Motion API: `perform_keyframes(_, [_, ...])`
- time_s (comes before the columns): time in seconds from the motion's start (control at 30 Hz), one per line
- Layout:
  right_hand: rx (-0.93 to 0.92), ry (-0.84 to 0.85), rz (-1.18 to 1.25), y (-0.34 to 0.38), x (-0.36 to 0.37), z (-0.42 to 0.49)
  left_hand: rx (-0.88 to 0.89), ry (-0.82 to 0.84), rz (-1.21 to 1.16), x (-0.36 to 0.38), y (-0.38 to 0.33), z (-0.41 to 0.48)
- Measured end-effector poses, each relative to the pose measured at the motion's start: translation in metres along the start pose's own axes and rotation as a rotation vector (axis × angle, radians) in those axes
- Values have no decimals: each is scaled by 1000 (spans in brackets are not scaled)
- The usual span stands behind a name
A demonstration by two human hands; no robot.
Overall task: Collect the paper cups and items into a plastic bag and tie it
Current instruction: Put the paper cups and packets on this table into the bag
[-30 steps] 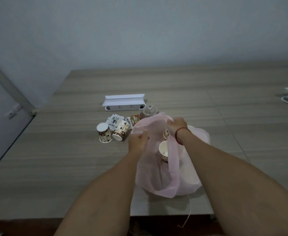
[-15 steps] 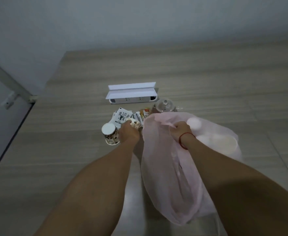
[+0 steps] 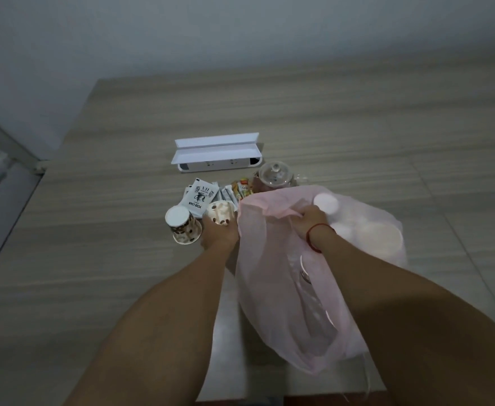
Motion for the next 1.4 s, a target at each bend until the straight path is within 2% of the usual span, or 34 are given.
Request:
perform_keyframes(0.1, [29, -59, 72, -1, -20, -14, 37, -100, -168, -21, -11, -24])
perform_keyframes(0.17, [48, -118, 166, 1, -37, -23, 141, -103, -244, -29, -26, -47])
perform_keyframes(0.27, [53, -176, 238, 5, -62, -38, 363, -1, -287, -31, -47, -92])
perform_keyframes(0.37, [20, -210, 314, 8, -80, -52, 459, 132, -245, -14, -44, -131])
perform_keyframes(0.6, [-26, -208, 371, 2, -98, -82, 282, 355, -232, 39, -8, -179])
perform_keyframes(0.73, [-52, -178, 418, -2, -97, -89, 184, 412, -233, 58, -11, -191])
perform_keyframes(0.87, [-49, -144, 452, -2, -93, -89, 61, 587, -201, 71, -10, -201])
perform_keyframes(0.93, [-50, -135, 435, 0, -89, -85, 48, 605, -201, 68, -9, -194])
perform_keyframes(1.0, [-56, -109, 408, 4, -80, -77, 58, 532, -224, 55, -10, -179])
perform_keyframes(1.13, [-103, -52, 235, 18, -58, -62, 146, 216, -224, 5, -18, -131])
perform_keyframes(1.27, [-124, -1, 129, 34, -29, -43, 215, -74, -47, -49, -31, -89])
perform_keyframes(1.4, [-130, 28, 54, 45, -2, -21, 211, -216, 190, -79, -39, -52])
Point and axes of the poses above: each hand's wrist, its own z-axis towards the middle knuckle, its own x-axis out of the palm, y = z × x, the point moved 9 cm from there along z, towards the middle knuckle, and after that the axes turned 2 degrees about -x, right-handed, at the moved point
